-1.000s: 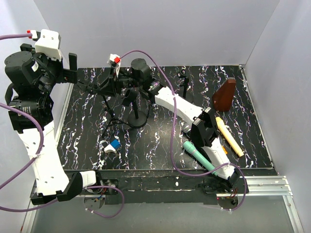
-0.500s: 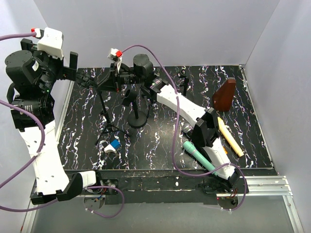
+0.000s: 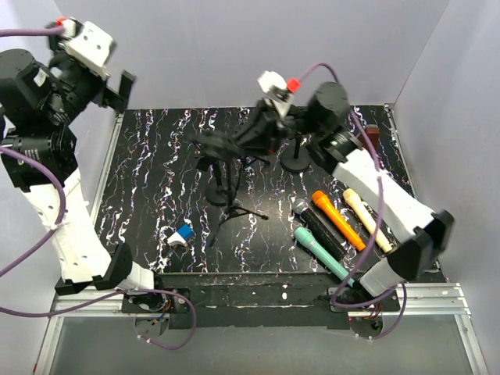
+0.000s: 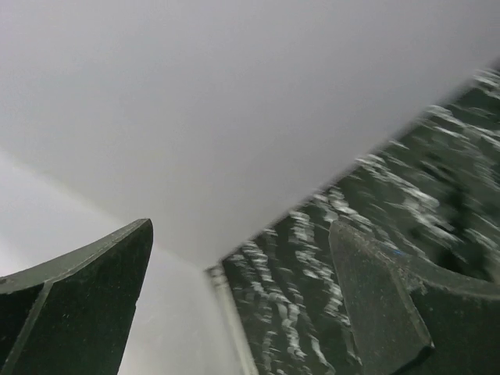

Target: Remove the microphone from the stand

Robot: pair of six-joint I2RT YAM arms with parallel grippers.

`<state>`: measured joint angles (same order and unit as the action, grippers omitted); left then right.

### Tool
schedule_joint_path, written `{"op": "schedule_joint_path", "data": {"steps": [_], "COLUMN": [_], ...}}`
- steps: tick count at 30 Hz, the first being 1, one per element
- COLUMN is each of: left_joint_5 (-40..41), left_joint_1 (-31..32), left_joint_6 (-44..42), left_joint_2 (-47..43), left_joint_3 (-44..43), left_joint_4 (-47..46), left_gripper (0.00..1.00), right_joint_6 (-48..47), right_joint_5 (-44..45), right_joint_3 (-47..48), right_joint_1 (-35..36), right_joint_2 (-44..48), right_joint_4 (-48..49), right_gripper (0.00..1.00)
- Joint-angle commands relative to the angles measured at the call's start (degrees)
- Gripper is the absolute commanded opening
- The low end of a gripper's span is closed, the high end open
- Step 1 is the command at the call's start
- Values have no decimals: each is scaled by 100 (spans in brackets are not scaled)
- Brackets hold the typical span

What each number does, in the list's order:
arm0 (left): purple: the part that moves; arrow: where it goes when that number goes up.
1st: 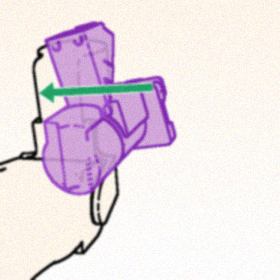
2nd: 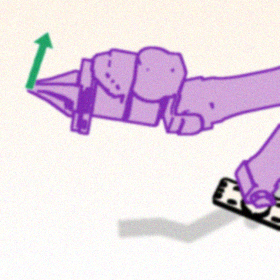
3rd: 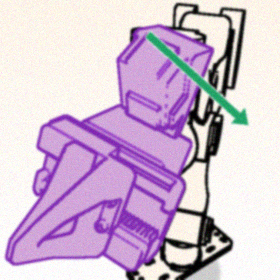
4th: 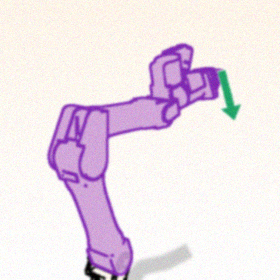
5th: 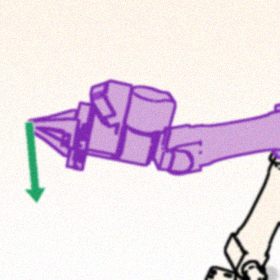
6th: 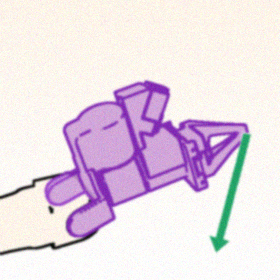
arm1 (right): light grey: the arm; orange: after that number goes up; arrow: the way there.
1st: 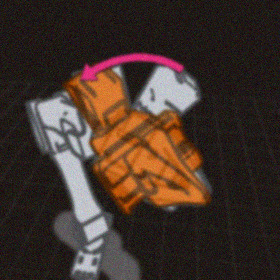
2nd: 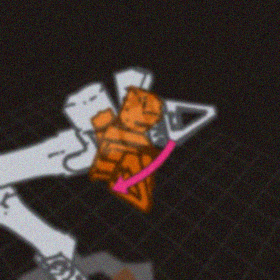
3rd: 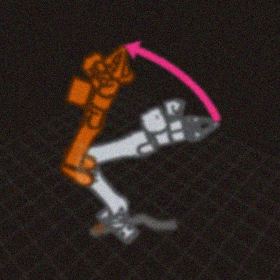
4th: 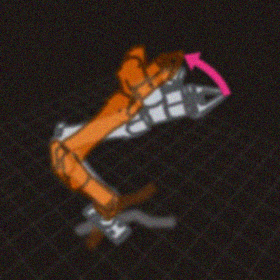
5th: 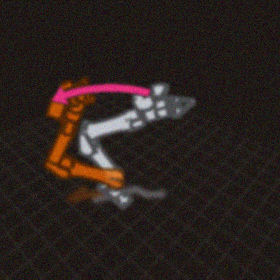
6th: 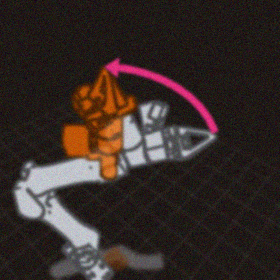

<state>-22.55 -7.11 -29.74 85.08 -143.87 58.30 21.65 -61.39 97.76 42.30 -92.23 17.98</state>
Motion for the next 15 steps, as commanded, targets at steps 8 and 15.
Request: {"op": "schedule_joint_path", "data": {"steps": [8,15], "left_joint_5": [-4101,-4056], "left_joint_1": [490,1010], "left_joint_6": [-2145,-2916], "left_joint_2": [-1019,-1695], "left_joint_3": [3812,5377], "left_joint_4": [2208,2512], "left_gripper": [88,88], "right_joint_6": [-232,489], "right_joint_5": [-2807,-3354], "right_joint_3": [-1787,-1777], "right_joint_1": [-460,-495], "right_joint_2": [901,-22], "right_joint_4": [2454,3712], "right_gripper": [1,1]}}
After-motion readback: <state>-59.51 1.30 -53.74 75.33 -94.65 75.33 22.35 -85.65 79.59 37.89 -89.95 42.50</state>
